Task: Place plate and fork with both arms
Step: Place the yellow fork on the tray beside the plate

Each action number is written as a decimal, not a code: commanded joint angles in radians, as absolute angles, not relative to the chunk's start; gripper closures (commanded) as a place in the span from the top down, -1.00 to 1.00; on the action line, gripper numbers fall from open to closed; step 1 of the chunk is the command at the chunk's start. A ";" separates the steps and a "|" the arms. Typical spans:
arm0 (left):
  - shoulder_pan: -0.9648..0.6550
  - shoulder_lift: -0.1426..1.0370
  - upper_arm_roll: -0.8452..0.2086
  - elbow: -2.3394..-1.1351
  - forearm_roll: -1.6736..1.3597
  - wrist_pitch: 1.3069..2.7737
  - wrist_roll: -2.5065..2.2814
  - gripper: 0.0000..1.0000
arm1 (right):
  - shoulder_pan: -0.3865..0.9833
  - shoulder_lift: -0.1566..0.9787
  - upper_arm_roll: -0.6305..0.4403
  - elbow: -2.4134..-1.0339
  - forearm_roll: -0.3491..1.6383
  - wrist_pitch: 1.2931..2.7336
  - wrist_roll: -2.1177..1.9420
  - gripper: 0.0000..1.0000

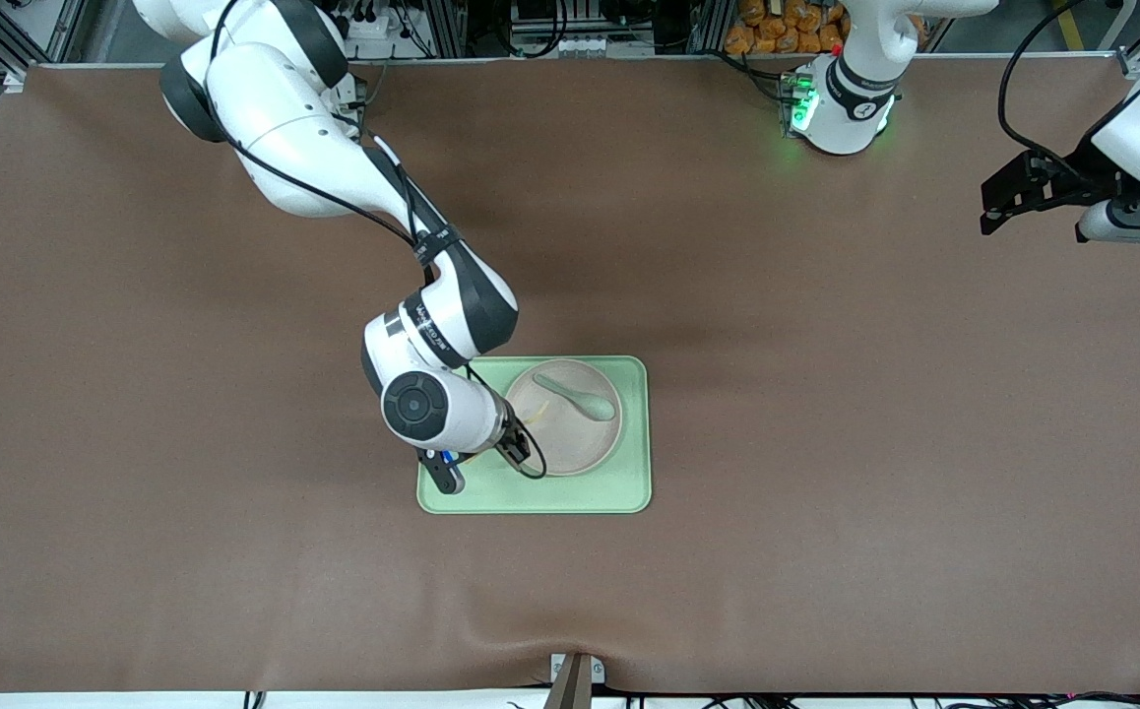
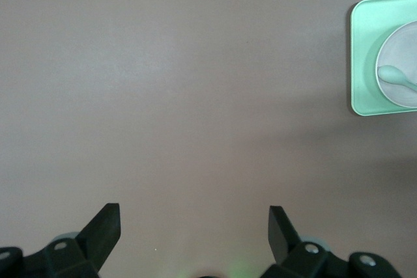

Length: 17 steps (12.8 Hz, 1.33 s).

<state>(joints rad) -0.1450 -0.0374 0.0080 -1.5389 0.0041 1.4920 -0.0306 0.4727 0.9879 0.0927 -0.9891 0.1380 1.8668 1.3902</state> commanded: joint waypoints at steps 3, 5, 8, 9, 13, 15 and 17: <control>-0.138 -0.037 0.006 -1.528 -0.011 1.488 -0.028 1.00 | 0.449 0.947 0.107 -1.078 0.081 1.795 1.015 -0.97; -0.138 -0.037 0.006 -1.528 -0.011 1.488 -0.028 1.00 | 0.449 0.943 0.107 -1.094 0.036 1.796 0.922 -0.97; -0.138 -0.037 0.006 -1.528 -0.011 1.488 -0.028 1.00 | 0.449 0.939 0.107 -1.120 -0.012 1.799 0.801 -0.97; -0.138 -0.037 0.006 -1.528 -0.012 1.488 -0.028 1.00 | 0.449 0.942 0.106 -1.126 -0.020 1.808 0.784 -0.97; -0.138 -0.037 0.006 -1.528 -0.011 1.488 -0.028 1.00 | 0.437 0.946 0.106 -1.167 -0.052 1.882 0.756 -0.97; -0.138 -0.037 0.006 -1.528 -0.011 1.488 -0.028 1.00 | 0.430 0.945 0.104 -1.169 -0.057 1.885 0.746 -0.33; -0.138 -0.037 0.006 -1.528 -0.012 1.488 -0.028 1.00 | 0.420 0.936 0.103 -1.163 -0.055 1.882 0.749 1.00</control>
<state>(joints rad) -0.1448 -0.0374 0.0081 -1.5389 0.0041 1.4919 -0.0306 0.4405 0.9782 0.0898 -1.1251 -0.0330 1.8763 0.7601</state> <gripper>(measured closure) 0.000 0.767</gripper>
